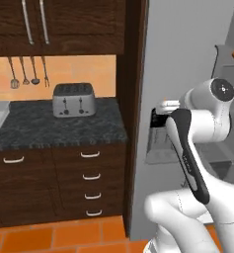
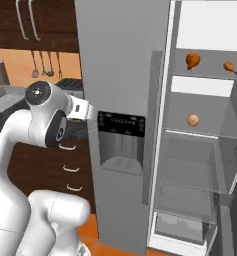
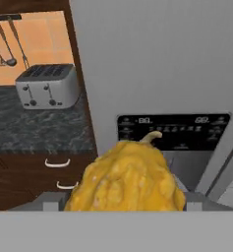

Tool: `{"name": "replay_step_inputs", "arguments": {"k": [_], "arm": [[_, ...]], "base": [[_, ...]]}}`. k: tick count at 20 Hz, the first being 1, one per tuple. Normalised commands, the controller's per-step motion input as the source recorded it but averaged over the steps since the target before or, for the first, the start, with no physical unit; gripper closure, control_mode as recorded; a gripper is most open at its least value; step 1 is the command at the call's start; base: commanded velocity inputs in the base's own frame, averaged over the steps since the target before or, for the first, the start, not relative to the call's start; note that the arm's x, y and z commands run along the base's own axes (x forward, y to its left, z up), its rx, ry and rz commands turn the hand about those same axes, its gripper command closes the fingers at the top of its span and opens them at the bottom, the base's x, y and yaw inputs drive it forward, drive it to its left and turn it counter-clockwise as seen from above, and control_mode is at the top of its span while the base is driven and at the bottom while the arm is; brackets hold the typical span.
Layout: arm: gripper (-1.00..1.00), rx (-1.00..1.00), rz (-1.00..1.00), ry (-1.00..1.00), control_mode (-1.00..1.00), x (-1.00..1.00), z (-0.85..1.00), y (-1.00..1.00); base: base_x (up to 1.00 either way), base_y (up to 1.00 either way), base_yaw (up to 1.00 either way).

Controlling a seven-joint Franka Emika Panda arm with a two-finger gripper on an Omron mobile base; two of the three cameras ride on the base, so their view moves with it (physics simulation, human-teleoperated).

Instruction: Place one squash and one chicken drumstick in each tupperware on the nearby counter, to pack two identical lunches.

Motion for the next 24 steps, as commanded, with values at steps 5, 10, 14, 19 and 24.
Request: {"name": "replay_step_inputs", "arguments": {"k": [5,10,14,19,24], "arm": [[1.00,0.00,0.00,0.00,1.00,0.00,0.00,0.00],[1.00,0.00,0.00,0.00,1.00,0.00,0.00,0.00],[1.00,0.00,0.00,0.00,1.00,0.00,0.00,0.00],[1.00,0.00,0.00,0.00,1.00,0.00,0.00,0.00],[1.00,0.00,0.00,0.00,1.00,0.00,0.00,0.00]], "base": [[0.48,1.00,0.00],[0.03,1.00,-0.01],[0.33,1.00,0.00],[0.60,1.00,-0.01],[0.65,1.00,-0.08]]}}
